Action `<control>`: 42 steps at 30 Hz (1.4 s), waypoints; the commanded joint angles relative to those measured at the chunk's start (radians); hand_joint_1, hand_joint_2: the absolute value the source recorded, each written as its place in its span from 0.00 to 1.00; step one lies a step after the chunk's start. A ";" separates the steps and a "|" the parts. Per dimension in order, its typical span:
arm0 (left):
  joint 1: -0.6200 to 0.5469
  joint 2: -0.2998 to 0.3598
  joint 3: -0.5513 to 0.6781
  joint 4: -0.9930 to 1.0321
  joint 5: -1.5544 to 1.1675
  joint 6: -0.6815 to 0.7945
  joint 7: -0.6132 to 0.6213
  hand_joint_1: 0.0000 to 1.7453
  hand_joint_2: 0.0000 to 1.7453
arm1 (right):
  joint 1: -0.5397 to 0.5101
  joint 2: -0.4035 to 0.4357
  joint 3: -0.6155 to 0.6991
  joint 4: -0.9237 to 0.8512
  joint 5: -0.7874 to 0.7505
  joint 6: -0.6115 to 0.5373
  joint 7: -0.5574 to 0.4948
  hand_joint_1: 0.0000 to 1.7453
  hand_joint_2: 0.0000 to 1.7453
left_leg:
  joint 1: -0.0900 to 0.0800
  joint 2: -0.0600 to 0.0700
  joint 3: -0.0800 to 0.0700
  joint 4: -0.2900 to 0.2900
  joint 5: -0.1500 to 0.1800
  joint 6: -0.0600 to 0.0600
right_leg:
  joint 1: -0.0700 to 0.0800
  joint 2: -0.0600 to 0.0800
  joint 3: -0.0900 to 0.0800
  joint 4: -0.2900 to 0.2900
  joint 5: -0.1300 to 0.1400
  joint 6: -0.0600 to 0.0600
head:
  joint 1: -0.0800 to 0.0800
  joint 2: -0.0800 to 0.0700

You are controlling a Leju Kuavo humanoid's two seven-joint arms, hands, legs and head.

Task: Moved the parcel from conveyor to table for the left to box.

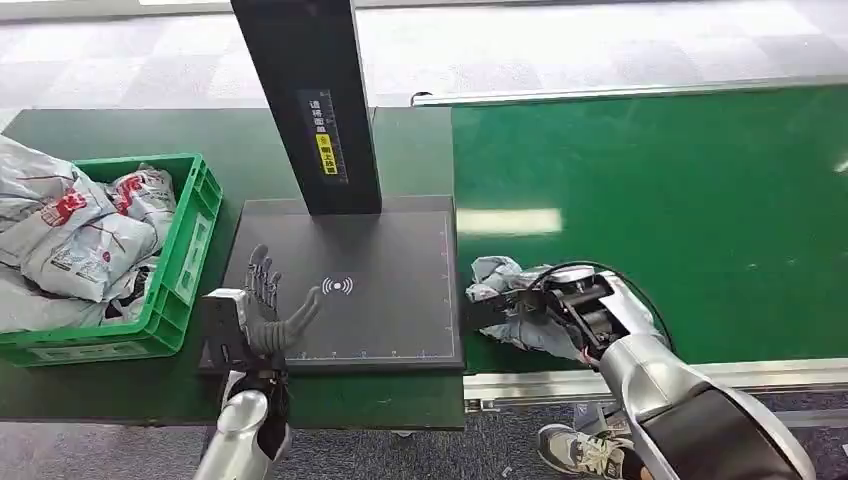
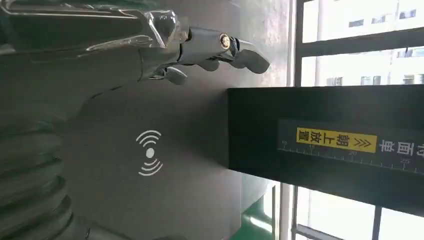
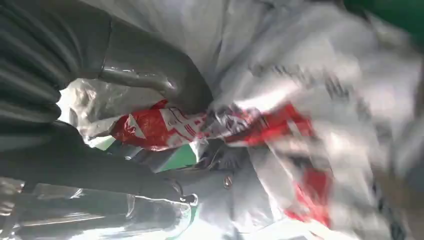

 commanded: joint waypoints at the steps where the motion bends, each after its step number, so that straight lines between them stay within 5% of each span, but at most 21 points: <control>1: 0.104 0.029 0.057 -0.145 -0.006 0.005 -0.015 0.00 1.00 | -0.097 -0.004 -0.094 -0.216 -0.155 -0.294 0.034 1.00 1.00 | -0.002 0.006 0.000 0.001 -0.001 0.001 | -0.001 0.006 -0.003 0.002 0.000 0.000 | 0.000 0.000; 8: 0.113 0.012 0.091 -0.172 0.000 0.025 -0.051 0.00 1.00 | -0.039 0.028 -0.224 -0.518 -0.263 -0.460 0.059 1.00 1.00 | 0.000 0.005 -0.001 0.000 -0.001 0.001 | 0.000 0.005 -0.004 0.001 0.000 0.000 | 0.000 0.000; 14: 0.090 -0.001 0.098 -0.165 0.032 0.107 -0.117 0.00 1.00 | 0.019 0.069 -0.219 -0.626 -0.249 -0.592 -0.049 1.00 1.00 | 0.000 0.003 0.000 -0.001 0.000 0.001 | 0.000 0.003 -0.002 0.000 0.000 0.000 | 0.000 0.000; 17: 0.056 0.008 0.073 -0.142 0.100 0.105 -0.132 0.00 1.00 | 0.021 0.132 -0.153 -0.533 -0.249 -0.588 -0.188 1.00 1.00 | 0.000 0.004 0.001 -0.002 0.000 0.001 | 0.000 0.004 -0.001 -0.001 0.000 -0.001 | 0.000 0.000; 19: 0.037 0.010 0.066 -0.127 0.160 0.081 -0.130 0.00 1.00 | -0.015 0.188 -0.125 -0.365 -0.322 -0.444 -0.240 1.00 1.00 | 0.000 0.006 0.002 -0.002 0.000 0.000 | 0.000 0.006 0.000 -0.001 0.000 -0.001 | 0.000 0.000; 28: 0.021 -0.006 0.077 -0.121 0.250 0.099 -0.149 0.00 1.00 | -0.096 0.291 0.025 -0.070 -0.308 -0.500 -0.421 1.00 1.00 | 0.000 0.006 0.002 -0.002 -0.001 0.001 | 0.001 0.005 -0.001 0.000 0.000 0.000 | 0.000 0.000; 35: 0.026 0.016 0.031 -0.124 0.312 0.109 -0.168 0.00 1.00 | -0.090 0.306 0.143 0.062 -0.223 -0.364 -0.292 1.00 1.00 | 0.000 0.003 0.003 -0.002 0.000 0.001 | 0.001 0.003 0.001 -0.001 0.000 -0.001 | 0.000 0.000; 40: 0.003 0.015 0.003 -0.088 0.324 0.104 -0.170 0.00 1.00 | -0.061 0.287 0.233 0.077 -0.124 -0.430 -0.186 1.00 1.00 | 0.000 0.000 0.004 -0.004 0.001 0.001 | 0.001 0.000 0.003 -0.003 0.000 0.000 | 0.000 0.000; 41: -0.002 0.014 -0.004 -0.082 0.328 0.105 -0.170 0.00 1.00 | -0.056 0.281 0.256 0.078 -0.094 -0.478 -0.134 0.64 1.00 | 0.000 0.001 0.001 -0.002 0.001 0.001 | 0.001 0.001 -0.001 -0.001 0.000 0.000 | 0.000 0.000; 42: -0.004 0.013 -0.008 -0.080 0.329 0.105 -0.170 0.00 1.00 | -0.053 0.279 0.259 0.076 -0.087 -0.505 -0.113 0.00 1.00 | 0.000 0.000 0.002 -0.003 0.001 0.001 | 0.001 0.000 0.001 -0.002 0.000 0.000 | 0.000 0.000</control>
